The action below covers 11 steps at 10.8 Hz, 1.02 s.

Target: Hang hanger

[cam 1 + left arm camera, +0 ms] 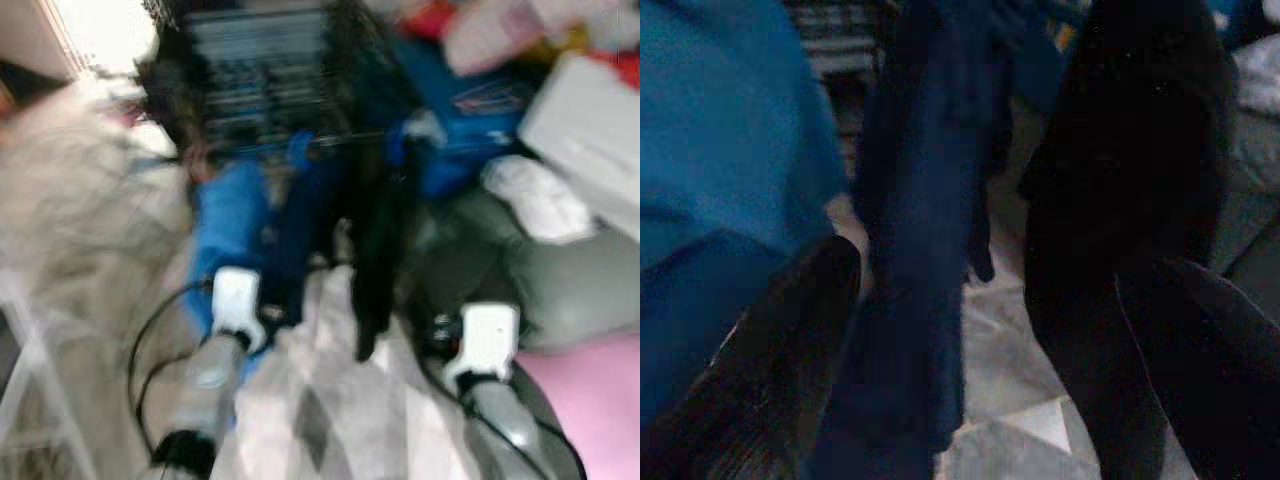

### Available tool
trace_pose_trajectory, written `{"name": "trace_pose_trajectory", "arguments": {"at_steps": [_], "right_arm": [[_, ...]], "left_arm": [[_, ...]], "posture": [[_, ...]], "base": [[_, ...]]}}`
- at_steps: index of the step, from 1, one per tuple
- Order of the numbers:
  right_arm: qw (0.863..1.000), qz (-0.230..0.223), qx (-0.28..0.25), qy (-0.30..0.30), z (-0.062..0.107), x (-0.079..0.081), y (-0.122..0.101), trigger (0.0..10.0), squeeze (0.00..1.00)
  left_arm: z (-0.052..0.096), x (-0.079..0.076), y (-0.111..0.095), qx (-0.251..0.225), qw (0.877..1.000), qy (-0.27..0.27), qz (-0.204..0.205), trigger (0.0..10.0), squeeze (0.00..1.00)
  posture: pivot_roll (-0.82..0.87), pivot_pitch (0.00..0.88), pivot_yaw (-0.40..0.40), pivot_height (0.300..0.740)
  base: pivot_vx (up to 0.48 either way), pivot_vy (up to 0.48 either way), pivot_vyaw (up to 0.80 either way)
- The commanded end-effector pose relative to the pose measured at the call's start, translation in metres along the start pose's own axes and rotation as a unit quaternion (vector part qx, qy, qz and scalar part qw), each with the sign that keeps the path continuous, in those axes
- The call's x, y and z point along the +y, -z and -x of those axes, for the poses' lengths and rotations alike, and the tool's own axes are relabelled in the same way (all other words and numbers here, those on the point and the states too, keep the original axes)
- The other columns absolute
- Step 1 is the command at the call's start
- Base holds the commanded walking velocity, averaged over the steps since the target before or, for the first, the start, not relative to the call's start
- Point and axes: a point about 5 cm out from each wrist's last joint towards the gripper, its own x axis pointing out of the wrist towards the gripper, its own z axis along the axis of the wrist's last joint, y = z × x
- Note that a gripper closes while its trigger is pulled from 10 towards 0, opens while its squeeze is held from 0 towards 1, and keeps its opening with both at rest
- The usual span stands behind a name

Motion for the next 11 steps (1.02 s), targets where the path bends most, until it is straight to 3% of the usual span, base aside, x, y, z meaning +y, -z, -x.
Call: {"name": "trace_pose_trajectory", "arguments": {"at_steps": [1,3,6,9,11], "right_arm": [[1.000,0.008,-0.004,-0.001,0.000,-0.003,-0.004,10.0,0.00],[1.000,0.014,-0.014,-0.011,-0.004,-0.002,-0.009,10.0,0.00],[0.999,0.016,-0.018,-0.023,-0.011,0.001,-0.011,10.0,0.00],[0.998,0.001,-0.002,-0.065,-0.022,0.030,0.001,10.0,0.00],[0.996,-0.007,-0.010,-0.083,-0.032,0.040,-0.005,10.0,0.00]], "left_arm": [[-0.003,-0.006,-0.003,-0.007,1.000,0.010,0.000,10.0,0.00],[-0.006,-0.004,-0.005,-0.002,1.000,-0.008,-0.012,10.0,0.00],[-0.006,-0.001,-0.005,-0.003,1.000,-0.019,-0.024,10.0,0.00],[0.001,0.016,-0.001,0.005,0.997,-0.055,-0.051,10.0,0.00],[0.002,0.035,-0.008,0.002,0.995,-0.080,-0.063,10.0,0.00]], "posture": [[-0.27,0.091,0.057,0.740],[-0.27,0.105,0.054,0.740],[-0.25,0.103,0.050,0.740],[-0.15,0.031,0.046,0.740],[-0.10,0.019,0.046,0.740]], "base": [[0.319,0.000,0.00],[0.139,0.000,0.00],[0.000,0.000,0.46],[0.000,0.000,0.00],[0.000,0.000,0.00]]}}
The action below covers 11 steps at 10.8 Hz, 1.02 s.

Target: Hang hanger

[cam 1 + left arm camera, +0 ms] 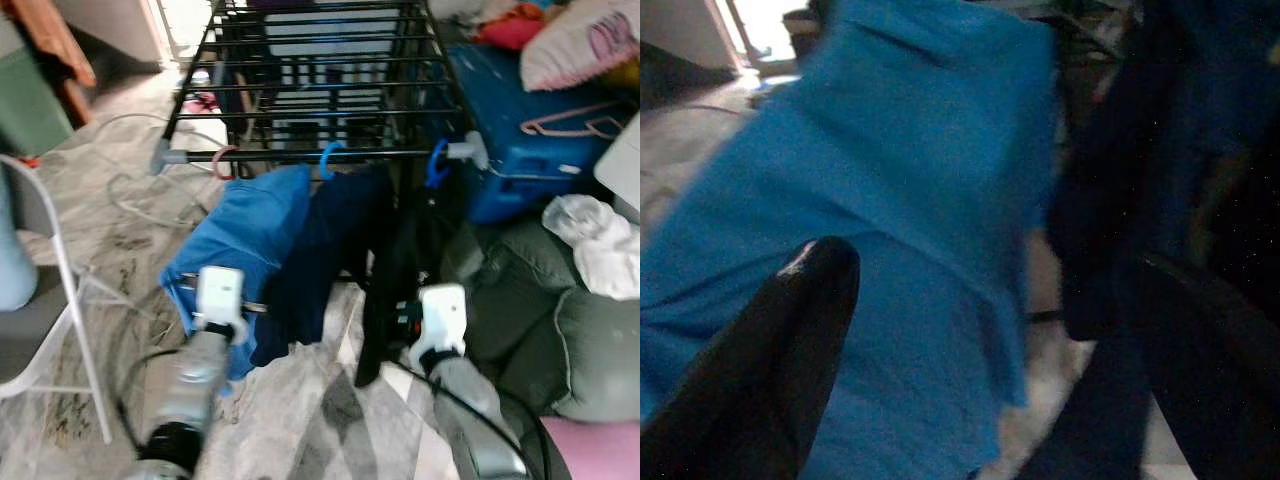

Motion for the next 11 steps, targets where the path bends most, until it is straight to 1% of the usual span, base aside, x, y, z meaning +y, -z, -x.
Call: {"name": "trace_pose_trajectory", "arguments": {"at_steps": [1,2,3,4,5,6,7,8,9,10,11], "right_arm": [[1.000,0.001,0.006,-0.014,-0.002,0.002,0.005,10.0,0.00],[1.000,0.006,0.007,-0.014,-0.005,0.000,0.006,10.0,0.00],[1.000,0.011,0.004,-0.008,-0.004,-0.004,0.005,10.0,0.00],[1.000,0.016,-0.004,0.008,-0.002,-0.010,0.003,10.0,0.00],[0.999,0.026,0.000,0.044,-0.002,-0.020,0.008,10.0,0.00],[0.996,0.027,-0.007,0.086,-0.004,-0.028,0.003,10.0,0.00],[0.996,0.036,-0.017,0.085,-0.005,-0.029,-0.002,10.0,0.00],[0.995,0.041,-0.017,0.091,-0.003,-0.033,-0.002,10.0,0.00],[0.994,0.040,-0.019,0.101,-0.002,-0.037,-0.001,10.0,0.00],[0.993,0.039,-0.019,0.108,-0.002,-0.038,-0.001,10.0,0.00],[0.993,0.035,-0.019,0.111,-0.004,-0.036,-0.002,10.0,0.00]], "left_arm": [[-0.001,0.002,0.000,-0.001,1.000,-0.012,0.000,10.0,0.00],[-0.002,0.003,-0.003,-0.006,1.000,-0.018,0.009,10.0,0.00],[-0.002,0.001,-0.003,-0.009,1.000,-0.019,0.019,10.0,0.00],[-0.001,-0.007,0.000,-0.005,1.000,-0.003,0.024,10.0,0.00],[-0.003,-0.012,0.000,-0.006,1.000,0.003,0.021,10.0,0.00],[-0.004,-0.010,-0.005,-0.015,1.000,0.006,0.022,10.0,0.00],[-0.003,-0.005,-0.003,-0.012,1.000,-0.001,0.028,10.0,0.00],[-0.001,-0.004,-0.001,-0.009,0.999,-0.003,0.037,10.0,0.00],[-0.001,-0.005,-0.003,-0.015,0.999,0.009,0.038,10.0,0.00],[-0.002,-0.005,-0.004,-0.019,0.999,0.018,0.031,10.0,0.00],[-0.002,-0.005,-0.006,-0.021,0.999,0.021,0.033,10.0,0.00]], "posture": [[-0.08,0.022,0.044,0.740],[-0.09,0.024,0.042,0.740],[-0.10,0.017,0.040,0.740],[-0.11,0.003,0.050,0.740],[-0.10,0.010,0.048,0.740],[-0.11,0.020,0.046,0.740],[-0.12,0.032,0.050,0.740],[-0.12,0.041,0.057,0.740],[-0.12,0.045,0.063,0.740],[-0.11,0.049,0.068,0.740],[-0.12,0.055,0.072,0.740]], "base": [[0.000,0.000,0.00],[0.000,0.000,0.00],[0.000,0.000,0.00],[0.000,0.000,0.00],[0.000,0.000,0.00],[0.000,0.000,0.00],[0.000,0.000,0.00],[0.000,0.000,0.00],[0.000,0.000,0.00],[0.240,0.000,0.00],[0.281,0.000,0.00]]}}
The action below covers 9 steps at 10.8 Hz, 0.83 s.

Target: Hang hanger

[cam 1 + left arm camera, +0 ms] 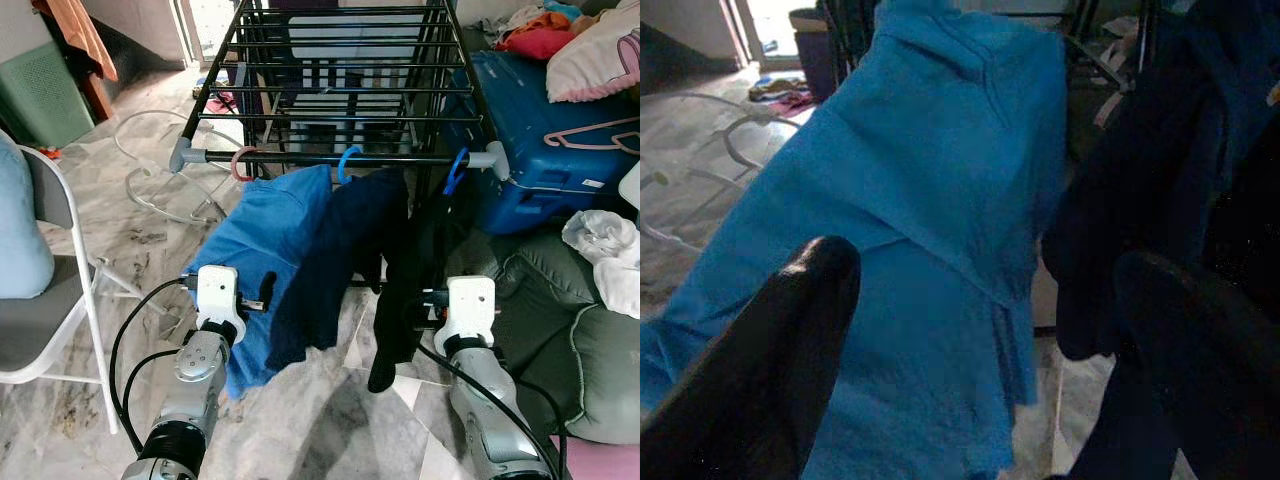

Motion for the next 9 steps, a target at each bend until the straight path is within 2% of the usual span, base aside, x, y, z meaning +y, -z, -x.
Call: {"name": "trace_pose_trajectory", "arguments": {"at_steps": [1,6,9], "right_arm": [[1.000,-0.002,-0.004,0.001,-0.0017,0.0024,-0.0024,10.0,0.00],[1.000,-0.008,-0.006,0.007,-0.0051,-0.0025,-0.0049,10.0,0.00],[1.000,-0.013,0.001,0.017,-0.0069,-0.0053,-0.0050,10.0,0.00]], "left_arm": [[-0.0006,0.0030,-0.0050,-0.010,1.000,0.002,-0.003,10.0,0.00],[0.0023,0.0000,-0.0021,-0.005,1.000,0.012,-0.001,10.0,0.00],[0.0029,-0.0001,-0.0005,0.000,1.000,0.011,-0.003,10.0,0.00]], "posture": [[-0.11,0.058,0.073,0.740],[-0.11,0.068,0.076,0.740],[-0.11,0.071,0.074,0.740]], "base": [[0.296,0.000,0.00],[0.322,0.000,0.00],[0.000,0.000,0.00]]}}
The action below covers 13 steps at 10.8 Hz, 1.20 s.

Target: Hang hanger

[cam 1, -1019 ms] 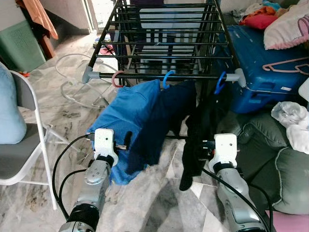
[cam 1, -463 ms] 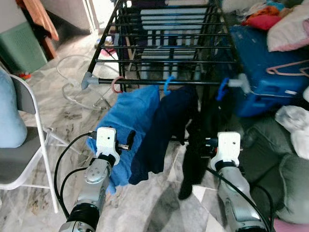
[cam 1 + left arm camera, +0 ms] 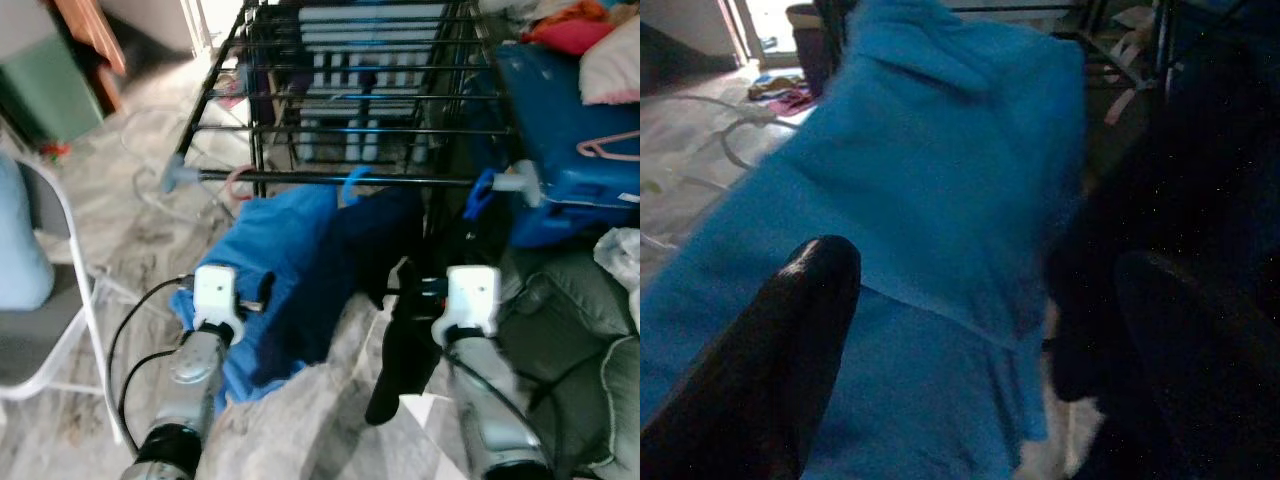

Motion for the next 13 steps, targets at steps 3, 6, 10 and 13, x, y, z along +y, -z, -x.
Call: {"name": "trace_pose_trajectory", "arguments": {"at_steps": [3,6,10,13], "right_arm": [[1.000,-0.010,0.020,0.000,-0.022,0.008,-0.008,10.0,0.00],[1.000,-0.025,0.013,-0.014,-0.036,0.021,-0.020,10.0,0.00],[0.999,-0.028,0.032,-0.008,-0.026,0.020,-0.005,10.0,0.00],[0.999,-0.024,0.027,0.002,-0.025,0.014,-0.006,10.0,0.00]], "left_arm": [[0.006,0.006,0.006,0.016,1.000,-0.002,-0.006,10.0,0.00],[0.009,0.007,0.006,0.017,1.000,0.006,0.005,10.0,0.00],[0.015,0.009,0.010,0.023,1.000,0.001,0.010,10.0,0.00],[0.013,0.002,0.008,0.018,1.000,0.020,0.003,10.0,0.00]], "posture": [[-0.12,0.076,0.080,0.740],[-0.08,0.079,0.068,0.740],[-0.09,0.094,0.068,0.740],[-0.10,0.093,0.077,0.740]], "base": [[0.000,0.000,0.00],[0.000,0.000,0.00],[0.000,0.447,-0.56],[0.000,0.229,-0.39]]}}
